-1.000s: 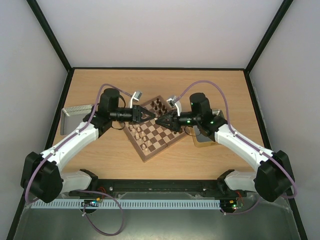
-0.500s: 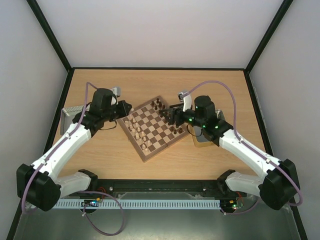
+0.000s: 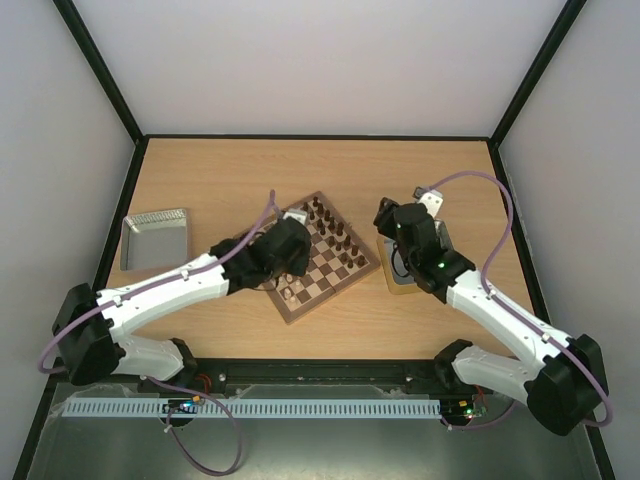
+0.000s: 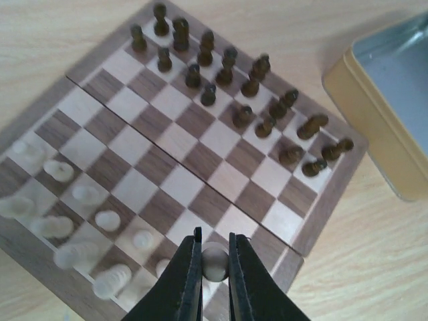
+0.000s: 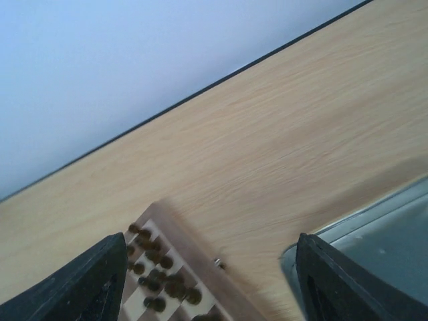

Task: Set up the chess pieces on the board
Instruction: Place the chess piece on the chessboard.

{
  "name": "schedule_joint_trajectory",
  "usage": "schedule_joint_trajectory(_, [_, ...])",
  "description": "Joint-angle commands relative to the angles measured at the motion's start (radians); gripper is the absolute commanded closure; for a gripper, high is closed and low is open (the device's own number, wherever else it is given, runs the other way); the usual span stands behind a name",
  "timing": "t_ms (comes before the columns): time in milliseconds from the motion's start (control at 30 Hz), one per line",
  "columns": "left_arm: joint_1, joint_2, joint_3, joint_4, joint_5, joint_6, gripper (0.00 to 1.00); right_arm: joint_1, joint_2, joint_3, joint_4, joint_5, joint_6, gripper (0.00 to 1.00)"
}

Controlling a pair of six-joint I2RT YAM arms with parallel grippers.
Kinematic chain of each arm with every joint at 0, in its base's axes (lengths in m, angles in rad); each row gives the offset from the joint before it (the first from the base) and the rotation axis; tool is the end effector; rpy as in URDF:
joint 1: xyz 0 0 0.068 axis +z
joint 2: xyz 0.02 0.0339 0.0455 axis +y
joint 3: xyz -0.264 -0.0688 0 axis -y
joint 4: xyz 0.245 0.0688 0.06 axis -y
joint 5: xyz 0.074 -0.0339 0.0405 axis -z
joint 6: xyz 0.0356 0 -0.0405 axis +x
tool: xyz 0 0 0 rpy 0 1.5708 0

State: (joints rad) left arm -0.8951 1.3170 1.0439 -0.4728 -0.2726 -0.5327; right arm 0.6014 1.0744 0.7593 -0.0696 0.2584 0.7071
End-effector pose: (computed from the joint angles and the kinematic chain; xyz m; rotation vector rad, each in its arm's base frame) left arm 0.1859 -0.2167 0.2873 0.2806 2.3030 -0.4234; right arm 0.2082 0.1319 0.2861 0.2784 1.9726 0.6094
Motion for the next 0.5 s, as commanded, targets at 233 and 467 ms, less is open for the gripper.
schedule_joint_trajectory(233, [-0.135,0.004,-0.208,0.092,0.037,-0.123,0.98,-0.04,-0.01,-0.028,-0.074,0.181,0.187,0.32])
schedule_joint_trajectory(467, [-0.156,0.019,-0.267,0.178,0.062,-0.106,0.98,-0.057,0.022,-0.037,-0.076,0.121,0.21,0.32])
